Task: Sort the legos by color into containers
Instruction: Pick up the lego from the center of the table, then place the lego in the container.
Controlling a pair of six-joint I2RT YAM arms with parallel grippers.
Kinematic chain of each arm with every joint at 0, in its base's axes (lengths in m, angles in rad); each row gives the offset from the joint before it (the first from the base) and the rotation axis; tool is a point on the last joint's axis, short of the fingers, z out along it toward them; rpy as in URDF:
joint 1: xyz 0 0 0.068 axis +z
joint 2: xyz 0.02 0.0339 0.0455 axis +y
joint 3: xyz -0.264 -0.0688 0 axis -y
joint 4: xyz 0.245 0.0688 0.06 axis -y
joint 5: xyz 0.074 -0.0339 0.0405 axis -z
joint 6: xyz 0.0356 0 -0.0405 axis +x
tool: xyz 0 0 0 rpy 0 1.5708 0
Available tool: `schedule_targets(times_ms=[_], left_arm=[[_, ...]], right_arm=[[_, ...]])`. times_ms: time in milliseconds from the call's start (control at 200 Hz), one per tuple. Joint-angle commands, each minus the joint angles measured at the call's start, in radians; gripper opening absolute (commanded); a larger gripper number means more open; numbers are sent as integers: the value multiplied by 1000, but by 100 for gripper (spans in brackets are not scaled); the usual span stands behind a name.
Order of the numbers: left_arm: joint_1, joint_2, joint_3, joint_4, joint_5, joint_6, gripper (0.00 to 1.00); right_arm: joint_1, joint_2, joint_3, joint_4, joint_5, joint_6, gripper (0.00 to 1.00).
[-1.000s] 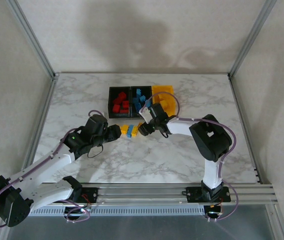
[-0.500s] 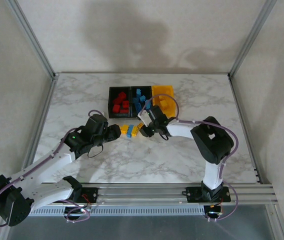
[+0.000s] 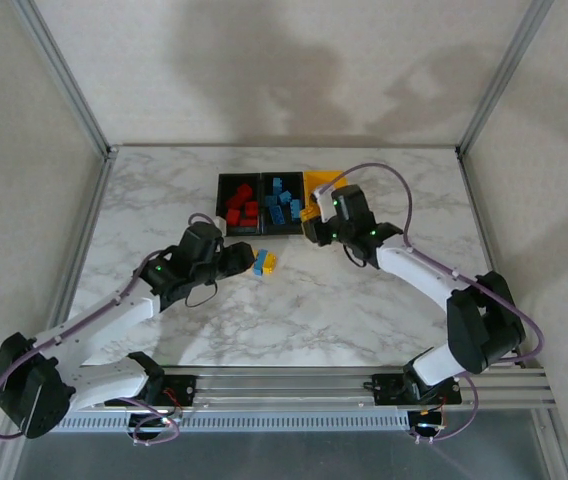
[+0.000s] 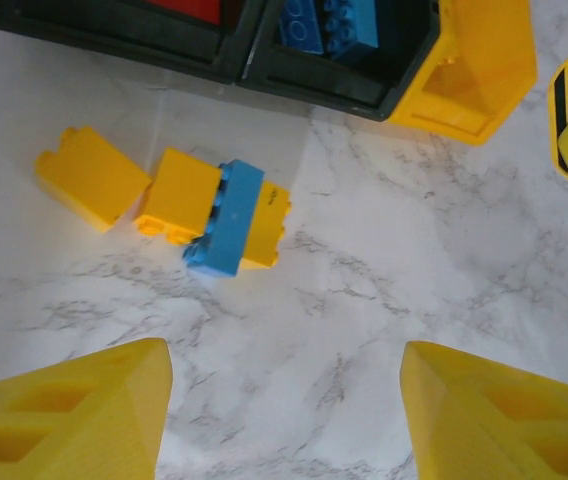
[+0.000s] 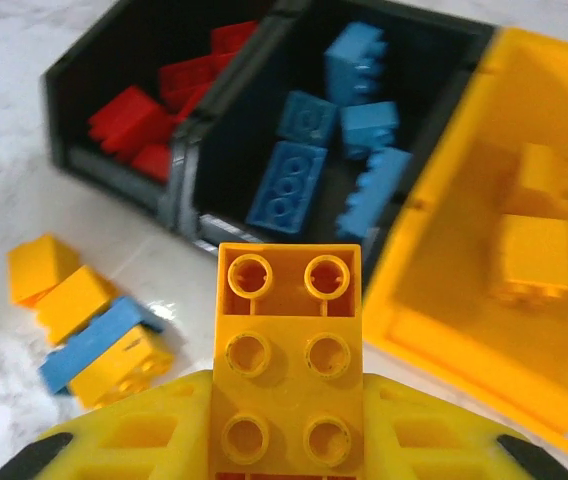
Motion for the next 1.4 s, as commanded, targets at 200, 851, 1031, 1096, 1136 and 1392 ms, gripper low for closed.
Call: schedule_targets(times_ms=[200,851,1031,1096,1136,1392], left_arm=[[-84,116,151,113,29,-21,62],[-108,111,134,81,-9,-29,61],[-108,105,130,71,-18,-28,61],[-108,103,127,71,-18,-29,61],[-109,101,124,71,-19,-32,61],[-108,73,110,61,-47,-40,61]], right_arm=[[-95,200,312,-252,75,188,32],[-144,464,473,-285,42,251,36],[-145,484,486,-284,44,255,40],[-145,492,494,-287,42,256,42],[-145,495,495,-286,40,257,43],[-134,415,467,-257,25,270,47]])
